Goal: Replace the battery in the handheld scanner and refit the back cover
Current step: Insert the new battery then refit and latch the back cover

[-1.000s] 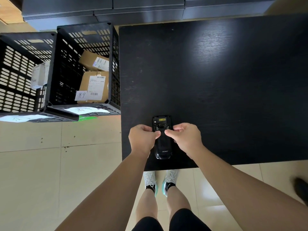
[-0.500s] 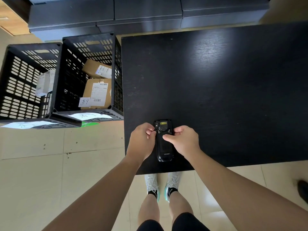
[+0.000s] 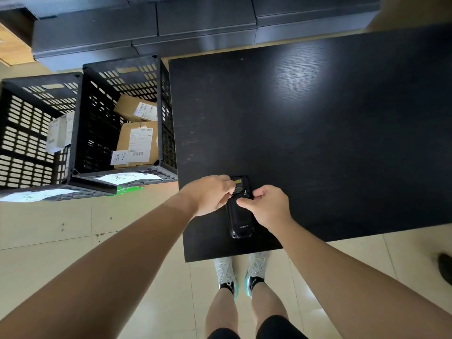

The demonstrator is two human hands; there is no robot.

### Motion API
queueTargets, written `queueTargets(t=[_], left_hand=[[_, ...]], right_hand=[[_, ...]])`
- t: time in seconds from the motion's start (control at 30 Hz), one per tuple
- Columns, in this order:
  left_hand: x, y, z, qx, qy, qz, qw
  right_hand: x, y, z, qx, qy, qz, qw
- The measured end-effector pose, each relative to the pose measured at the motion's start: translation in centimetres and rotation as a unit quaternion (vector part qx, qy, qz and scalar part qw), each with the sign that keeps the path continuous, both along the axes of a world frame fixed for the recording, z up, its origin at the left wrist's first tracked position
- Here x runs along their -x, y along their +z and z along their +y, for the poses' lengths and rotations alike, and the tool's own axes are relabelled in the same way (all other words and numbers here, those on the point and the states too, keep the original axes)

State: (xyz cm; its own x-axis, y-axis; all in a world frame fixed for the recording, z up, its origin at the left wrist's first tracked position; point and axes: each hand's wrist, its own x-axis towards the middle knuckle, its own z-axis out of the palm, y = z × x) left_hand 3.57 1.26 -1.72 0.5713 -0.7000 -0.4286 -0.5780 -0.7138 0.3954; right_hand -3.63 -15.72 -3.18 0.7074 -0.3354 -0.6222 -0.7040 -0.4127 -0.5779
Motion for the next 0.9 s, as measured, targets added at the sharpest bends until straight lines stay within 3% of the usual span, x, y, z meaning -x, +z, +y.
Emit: queueTargets(t=[0.23, 0.63, 0.9], left_hand=[[-0.6, 0.4, -0.7, -0.042, -0.033, 0.01, 0.999], [0.9, 0.0, -1.4, -0.032, 0.083, 0.032, 0.996], [3.0, -0.7, -2.8, -0.041, 0.28, 0.039, 0.958]], right_hand=[[0.0, -0.3, -0.1, 0.006, 0.0, 0.003, 1.0], [0.0, -0.5, 0.0, 0.016, 0.004, -0.005, 1.0], [0.0, -0.6, 0.1, 0.023, 0.003, -0.004, 1.0]])
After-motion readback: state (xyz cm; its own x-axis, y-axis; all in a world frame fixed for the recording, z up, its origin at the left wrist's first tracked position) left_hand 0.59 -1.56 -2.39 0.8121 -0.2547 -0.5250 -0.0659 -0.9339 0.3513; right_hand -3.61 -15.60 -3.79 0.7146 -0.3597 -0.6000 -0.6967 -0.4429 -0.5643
